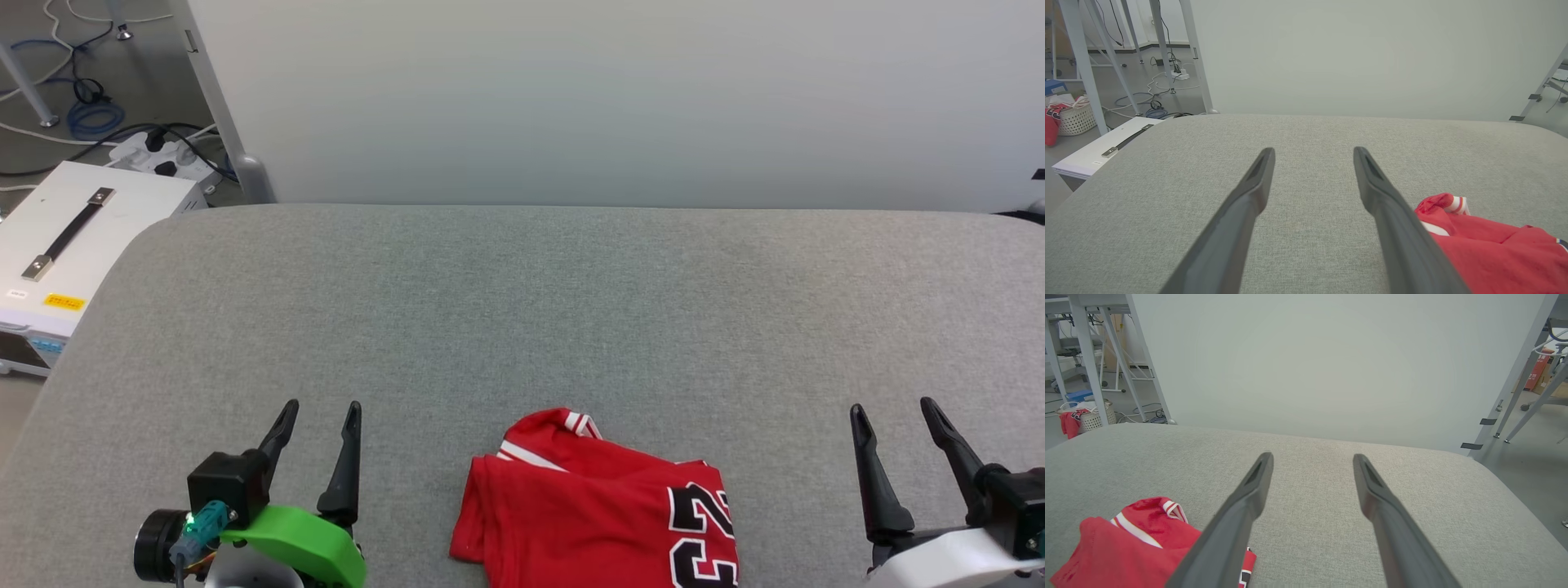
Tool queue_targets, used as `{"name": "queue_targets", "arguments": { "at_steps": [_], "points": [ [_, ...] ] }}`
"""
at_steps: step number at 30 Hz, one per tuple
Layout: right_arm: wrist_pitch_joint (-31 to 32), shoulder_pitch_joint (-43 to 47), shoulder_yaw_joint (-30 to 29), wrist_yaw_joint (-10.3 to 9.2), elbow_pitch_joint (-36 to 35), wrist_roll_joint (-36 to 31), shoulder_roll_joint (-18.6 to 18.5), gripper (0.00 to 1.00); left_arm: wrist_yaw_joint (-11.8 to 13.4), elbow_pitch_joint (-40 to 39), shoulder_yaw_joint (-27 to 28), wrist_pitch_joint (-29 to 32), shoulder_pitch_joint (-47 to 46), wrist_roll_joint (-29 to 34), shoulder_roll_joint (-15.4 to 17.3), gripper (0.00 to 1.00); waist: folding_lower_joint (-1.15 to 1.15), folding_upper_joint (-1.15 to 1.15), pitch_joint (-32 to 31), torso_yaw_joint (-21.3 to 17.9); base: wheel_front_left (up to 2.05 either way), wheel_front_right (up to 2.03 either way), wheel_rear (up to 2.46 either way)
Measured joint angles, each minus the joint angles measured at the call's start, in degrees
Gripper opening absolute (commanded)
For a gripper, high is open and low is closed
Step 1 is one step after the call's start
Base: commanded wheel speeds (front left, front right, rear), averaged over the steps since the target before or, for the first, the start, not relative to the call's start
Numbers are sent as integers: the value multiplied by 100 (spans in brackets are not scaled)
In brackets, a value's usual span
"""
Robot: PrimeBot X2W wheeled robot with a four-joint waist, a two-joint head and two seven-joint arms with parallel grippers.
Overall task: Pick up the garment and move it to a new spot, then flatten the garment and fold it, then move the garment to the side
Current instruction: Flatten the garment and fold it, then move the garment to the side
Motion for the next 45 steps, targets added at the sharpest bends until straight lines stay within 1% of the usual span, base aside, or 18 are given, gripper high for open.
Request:
{"name": "queue_targets", "arguments": {
  "at_steps": [7,16,20,23,28,31,35,40,45],
  "points": [
    [132,191,46,0,-269,-65,62,100,58,-7,73,-16,0,-25,7,100,0,0,59,-69,0,0,0],
    [178,164,75,0,-253,-69,105,100,75,0,127,-35,-8,-60,9,100,0,0,141,-81,0,0,0],
    [416,138,-18,0,-46,105,123,100,76,-1,148,-67,-35,-67,1,100,0,0,191,-32,0,0,0],
    [753,92,-162,0,210,548,134,100,80,13,192,-107,-37,-110,-4,100,0,0,245,10,0,0,0],
    [1805,70,-444,0,802,1458,101,100,78,29,214,-160,-126,-120,-54,100,0,0,322,146,0,0,0],
    [2410,33,-474,0,1131,1873,21,100,24,33,192,-162,-238,-120,-91,100,0,0,400,248,0,0,0],
    [2794,-183,-292,0,1445,2353,-52,100,-71,45,163,-180,-431,-118,-142,100,0,0,543,398,0,0,0],
    [3099,-492,256,0,1804,3009,-154,100,-179,105,163,-219,-602,-115,-263,100,0,0,755,603,0,0,0],
    [3292,-801,530,1,2226,3351,-275,100,-243,194,213,-257,-711,-100,-316,100,0,0,991,752,0,0,0]
  ]
}}
